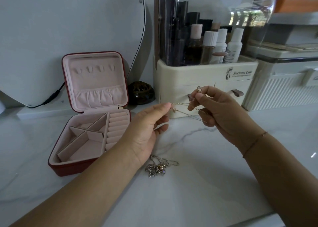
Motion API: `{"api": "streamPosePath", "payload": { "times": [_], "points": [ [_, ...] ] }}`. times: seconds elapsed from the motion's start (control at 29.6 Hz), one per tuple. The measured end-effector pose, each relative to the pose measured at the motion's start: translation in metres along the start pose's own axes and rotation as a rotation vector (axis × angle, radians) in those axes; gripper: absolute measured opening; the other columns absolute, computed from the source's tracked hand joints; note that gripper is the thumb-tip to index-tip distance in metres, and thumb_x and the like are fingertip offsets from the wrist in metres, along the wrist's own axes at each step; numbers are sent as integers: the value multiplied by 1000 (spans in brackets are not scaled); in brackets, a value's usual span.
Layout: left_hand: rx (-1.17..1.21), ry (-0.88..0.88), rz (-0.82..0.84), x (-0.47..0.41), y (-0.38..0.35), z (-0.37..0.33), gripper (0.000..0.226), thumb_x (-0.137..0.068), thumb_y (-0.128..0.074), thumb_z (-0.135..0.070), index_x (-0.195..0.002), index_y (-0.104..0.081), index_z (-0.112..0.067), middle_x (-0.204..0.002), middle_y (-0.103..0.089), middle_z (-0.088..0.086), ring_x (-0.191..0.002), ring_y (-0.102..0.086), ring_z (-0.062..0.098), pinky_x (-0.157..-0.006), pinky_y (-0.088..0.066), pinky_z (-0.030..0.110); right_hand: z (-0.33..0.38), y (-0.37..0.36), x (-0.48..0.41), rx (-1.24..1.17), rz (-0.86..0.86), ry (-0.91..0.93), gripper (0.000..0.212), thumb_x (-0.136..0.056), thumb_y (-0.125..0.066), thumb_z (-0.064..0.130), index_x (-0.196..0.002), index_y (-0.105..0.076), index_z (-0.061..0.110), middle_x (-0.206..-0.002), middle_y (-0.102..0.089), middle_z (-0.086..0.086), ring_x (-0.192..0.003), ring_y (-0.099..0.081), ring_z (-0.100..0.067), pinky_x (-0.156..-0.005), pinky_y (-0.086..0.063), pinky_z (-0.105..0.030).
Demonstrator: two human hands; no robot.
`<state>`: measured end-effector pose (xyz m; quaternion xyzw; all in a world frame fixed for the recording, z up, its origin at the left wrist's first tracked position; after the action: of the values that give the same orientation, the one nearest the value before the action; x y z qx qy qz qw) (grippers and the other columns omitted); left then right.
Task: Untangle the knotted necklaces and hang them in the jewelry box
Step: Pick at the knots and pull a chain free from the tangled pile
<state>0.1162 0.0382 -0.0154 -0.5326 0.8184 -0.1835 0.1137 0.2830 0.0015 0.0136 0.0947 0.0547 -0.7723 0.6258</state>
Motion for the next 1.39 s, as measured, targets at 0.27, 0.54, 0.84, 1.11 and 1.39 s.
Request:
{"api": "streamPosePath", "payload": {
  "times": [0.27, 0.54, 0.84, 1.11, 1.39],
  "points": [
    [163, 45, 1, -1, 1, -4, 17, -91, -53, -20, -75, -56, -15, -77, -70, 4, -78, -67, 14, -86, -48, 30, 0, 5, -2, 35, -101, 16, 15, -98, -48, 9, -89, -60, 8, -55, -56, 5, -46, -44, -7, -48, -36, -18],
    [231, 9, 20, 4, -2, -8, 23, -92, -51, -16, -69, -52, -10, -48, -44, 2, -49, -52, 14, -70, -58, 32, -2, 5, -3, -3, -117, 19, 16, -98, -48, 9, -88, -61, 11, -60, -59, 4, -59, -51, -8, -71, -43, -27],
    [-74, 22, 3, 2, -2, -1, 17, -89, -58, -17, -73, -54, -14, -56, -46, -2, -43, -39, 7, -48, -45, 21, 2, 6, -2, -44, -107, 98, 15, -97, -50, 9, -90, -62, 14, -68, -63, 7, -66, -55, -8, -68, -43, -24],
    [-389, -40, 0, 8, -2, 2, 13, -83, -68, -24, -91, -77, -21, -59, -47, -7, -50, -41, 7, -58, -47, 18, 10, 0, 2, -167, 45, 198, 18, -79, -61, 19, -93, -65, 8, -71, -63, -4, -65, -56, -12, -65, -46, -21],
    [-491, -64, 57, 12, -8, 2, 13, -73, -72, -36, -84, -77, -30, -75, -68, -15, -71, -56, 1, -78, -42, 17, 13, -3, 4, -219, 78, 193, 18, -77, -62, 17, -92, -64, 6, -69, -66, -7, -58, -58, -13, -61, -49, -21]
  ]
}}
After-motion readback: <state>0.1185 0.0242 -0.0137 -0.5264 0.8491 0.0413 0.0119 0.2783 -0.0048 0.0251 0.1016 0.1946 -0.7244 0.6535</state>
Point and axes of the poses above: each hand's wrist, its own x-axis away from the middle knuckle, its own y-axis out of the back of the hand, z = x × y, the point moved 3 cm from there along -x, towards the middle knuckle
